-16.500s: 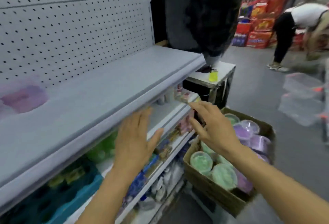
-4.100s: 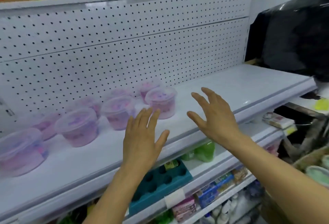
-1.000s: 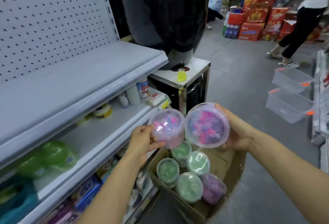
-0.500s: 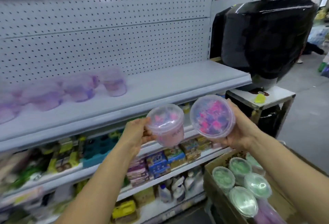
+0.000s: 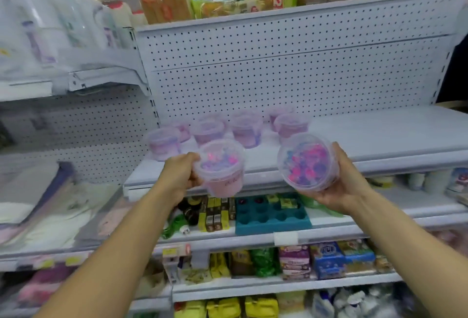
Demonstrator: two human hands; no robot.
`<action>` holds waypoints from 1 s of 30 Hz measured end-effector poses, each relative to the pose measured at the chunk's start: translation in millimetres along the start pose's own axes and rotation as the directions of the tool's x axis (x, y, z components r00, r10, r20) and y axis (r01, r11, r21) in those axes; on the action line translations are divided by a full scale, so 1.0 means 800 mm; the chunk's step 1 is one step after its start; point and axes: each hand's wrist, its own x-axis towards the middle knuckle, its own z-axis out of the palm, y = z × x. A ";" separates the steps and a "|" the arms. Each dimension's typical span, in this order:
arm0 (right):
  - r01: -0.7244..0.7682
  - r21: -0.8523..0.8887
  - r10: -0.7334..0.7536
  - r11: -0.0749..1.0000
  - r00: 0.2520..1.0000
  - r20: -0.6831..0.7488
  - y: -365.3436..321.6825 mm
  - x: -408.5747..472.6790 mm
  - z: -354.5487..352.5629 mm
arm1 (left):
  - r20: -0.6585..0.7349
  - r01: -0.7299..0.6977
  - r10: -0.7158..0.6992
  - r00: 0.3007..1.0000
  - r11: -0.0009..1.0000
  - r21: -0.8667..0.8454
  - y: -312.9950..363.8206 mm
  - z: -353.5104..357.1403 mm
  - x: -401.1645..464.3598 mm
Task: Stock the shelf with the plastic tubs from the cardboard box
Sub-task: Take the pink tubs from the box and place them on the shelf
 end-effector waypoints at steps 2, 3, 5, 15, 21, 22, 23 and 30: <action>0.001 0.003 -0.001 1.000 1.000 0.011 0.021 0.017 0.035 | -0.052 -0.014 0.016 0.999 0.999 0.045 0.010 -0.048 0.036; 0.003 0.002 -0.003 1.000 1.000 0.017 0.030 0.027 0.049 | -0.071 -0.017 0.021 0.997 0.998 0.065 0.014 -0.071 0.054; 0.003 -0.008 -0.003 1.000 1.000 0.029 0.045 0.046 0.076 | -0.104 -0.017 0.028 0.994 0.994 0.106 0.020 -0.111 0.087; -0.013 -0.003 0.013 1.000 0.999 0.040 0.103 0.103 0.155 | -0.035 0.130 -0.125 0.992 0.946 0.297 0.006 -0.191 0.210; 0.019 -0.026 -0.018 0.999 1.000 0.023 0.115 0.114 0.179 | -0.012 0.128 -0.130 0.991 0.953 0.276 0.001 -0.187 0.243; 0.019 -0.021 -0.019 1.000 1.000 0.019 0.115 0.117 0.182 | -0.007 0.120 -0.123 0.992 0.954 0.276 0.000 -0.187 0.247; 0.019 -0.018 -0.019 1.000 1.000 0.016 0.116 0.120 0.184 | -0.006 0.112 -0.115 0.993 0.954 0.277 0.000 -0.187 0.249; 0.002 0.031 -0.002 1.000 1.000 -0.022 0.123 0.118 0.202 | -0.072 -0.006 0.054 0.996 0.842 0.539 -0.001 -0.182 0.247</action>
